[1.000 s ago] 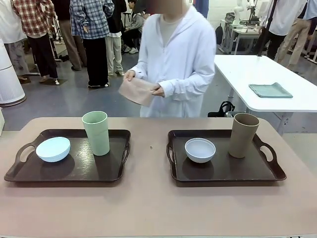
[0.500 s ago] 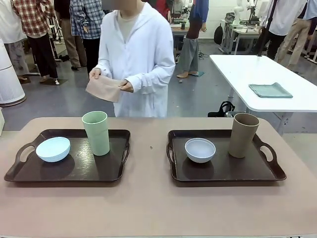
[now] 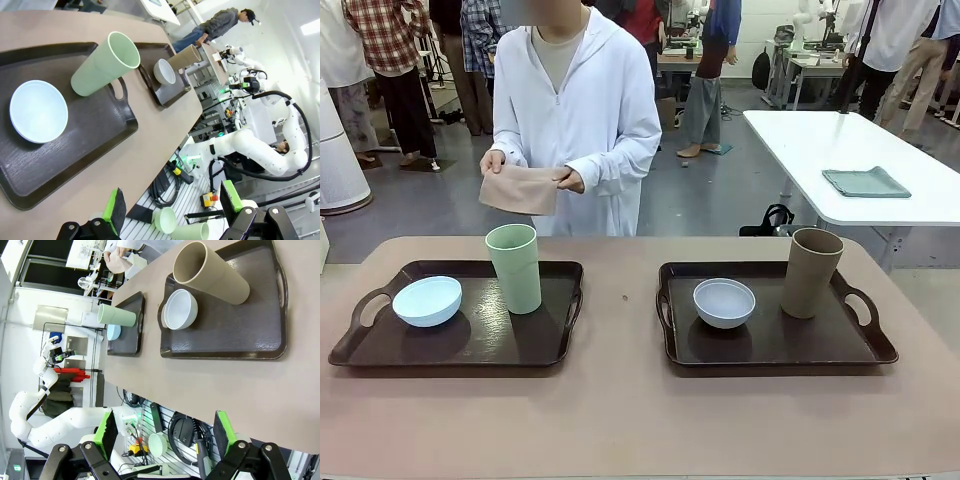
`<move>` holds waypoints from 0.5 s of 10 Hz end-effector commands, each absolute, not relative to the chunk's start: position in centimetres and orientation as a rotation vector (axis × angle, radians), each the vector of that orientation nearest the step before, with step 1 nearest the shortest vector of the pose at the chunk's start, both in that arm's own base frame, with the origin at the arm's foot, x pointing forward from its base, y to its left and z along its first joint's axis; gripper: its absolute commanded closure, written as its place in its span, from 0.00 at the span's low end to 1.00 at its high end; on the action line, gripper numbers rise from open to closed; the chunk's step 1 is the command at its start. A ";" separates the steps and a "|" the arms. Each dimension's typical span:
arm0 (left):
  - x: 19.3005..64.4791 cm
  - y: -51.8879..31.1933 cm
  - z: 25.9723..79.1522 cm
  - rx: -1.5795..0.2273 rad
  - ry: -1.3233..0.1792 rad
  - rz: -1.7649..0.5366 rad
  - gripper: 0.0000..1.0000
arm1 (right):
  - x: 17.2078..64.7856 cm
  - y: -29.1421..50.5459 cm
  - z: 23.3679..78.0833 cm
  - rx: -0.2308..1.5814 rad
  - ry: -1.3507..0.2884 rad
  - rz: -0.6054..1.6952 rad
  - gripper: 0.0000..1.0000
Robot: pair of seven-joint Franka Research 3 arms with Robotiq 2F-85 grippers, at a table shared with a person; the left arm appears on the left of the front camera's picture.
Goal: Set up a tray with a mat and arrange the tableware.
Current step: Pick up the Picnic Bowl and Reusable plastic cup from the Handle tray in front of the human's position and hold them in the air.
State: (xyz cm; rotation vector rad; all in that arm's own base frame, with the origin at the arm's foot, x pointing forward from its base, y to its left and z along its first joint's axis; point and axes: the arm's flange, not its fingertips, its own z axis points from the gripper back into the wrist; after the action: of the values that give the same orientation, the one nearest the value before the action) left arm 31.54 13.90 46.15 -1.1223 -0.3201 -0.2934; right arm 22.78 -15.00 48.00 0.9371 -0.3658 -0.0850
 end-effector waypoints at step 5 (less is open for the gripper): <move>31.5 14.0 46.2 -1.134 -0.327 -0.297 0.00 | 23.0 -15.0 48.2 0.962 -0.382 -0.072 0.00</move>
State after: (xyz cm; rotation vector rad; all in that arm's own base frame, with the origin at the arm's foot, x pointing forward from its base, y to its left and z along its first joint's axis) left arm 31.54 13.90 46.16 -1.1223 -0.3200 -0.2934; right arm 22.78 -15.00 48.00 0.9371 -0.3659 -0.0849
